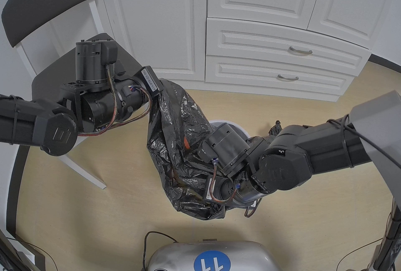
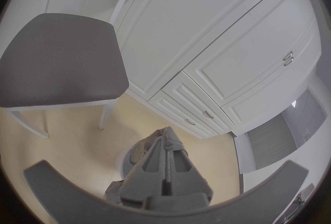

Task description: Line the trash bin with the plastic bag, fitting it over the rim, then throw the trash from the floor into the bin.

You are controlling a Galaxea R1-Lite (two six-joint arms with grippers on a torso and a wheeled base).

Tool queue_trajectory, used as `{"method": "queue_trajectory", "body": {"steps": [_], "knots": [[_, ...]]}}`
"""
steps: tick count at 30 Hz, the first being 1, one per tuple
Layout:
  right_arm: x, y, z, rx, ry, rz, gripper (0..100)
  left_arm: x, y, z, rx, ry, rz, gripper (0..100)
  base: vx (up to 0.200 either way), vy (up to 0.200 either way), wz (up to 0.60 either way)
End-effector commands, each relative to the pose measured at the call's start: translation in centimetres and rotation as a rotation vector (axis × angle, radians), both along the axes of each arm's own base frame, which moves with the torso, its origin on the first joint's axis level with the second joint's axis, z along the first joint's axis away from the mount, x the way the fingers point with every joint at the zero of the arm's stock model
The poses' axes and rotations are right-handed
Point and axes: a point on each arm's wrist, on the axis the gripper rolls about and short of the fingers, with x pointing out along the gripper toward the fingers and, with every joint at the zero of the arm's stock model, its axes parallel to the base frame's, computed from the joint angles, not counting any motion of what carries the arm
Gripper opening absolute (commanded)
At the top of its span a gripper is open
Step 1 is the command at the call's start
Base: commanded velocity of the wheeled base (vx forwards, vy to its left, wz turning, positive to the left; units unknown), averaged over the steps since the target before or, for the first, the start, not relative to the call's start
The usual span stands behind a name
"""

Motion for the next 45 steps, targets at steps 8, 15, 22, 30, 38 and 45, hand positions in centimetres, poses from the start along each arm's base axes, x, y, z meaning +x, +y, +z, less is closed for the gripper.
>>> {"method": "queue_trajectory", "body": {"steps": [8,15,22,30,38,45], "knots": [[0.7,-0.3,-0.6,-0.002,0.017,-0.014,0,-0.6,0.4,-0.9,0.083,0.016,-0.024,0,0.000,0.000,0.00],[0.8,-2.2,2.6,0.044,-0.045,-0.047,0,-2.8,-0.5,-5.5,0.315,0.080,-0.167,0,0.000,0.000,0.00],[1.8,-4.3,4.6,0.080,-0.089,-0.106,0,-3.0,-2.2,-8.7,0.380,0.125,-0.261,0,0.000,0.000,0.00],[3.7,-4.3,4.1,0.119,-0.184,-0.173,0,-3.6,-4.4,-10.0,0.369,0.109,-0.312,0,0.000,0.000,0.00],[4.3,-3.0,2.8,0.229,-0.267,-0.187,0,-4.0,-6.9,-10.9,0.270,0.093,-0.330,0,0.000,0.000,0.00],[5.4,-2.3,3.2,0.312,-0.221,-0.259,0,-5.2,-8.6,-9.8,0.206,0.088,-0.336,0,0.000,0.000,0.00]]}}
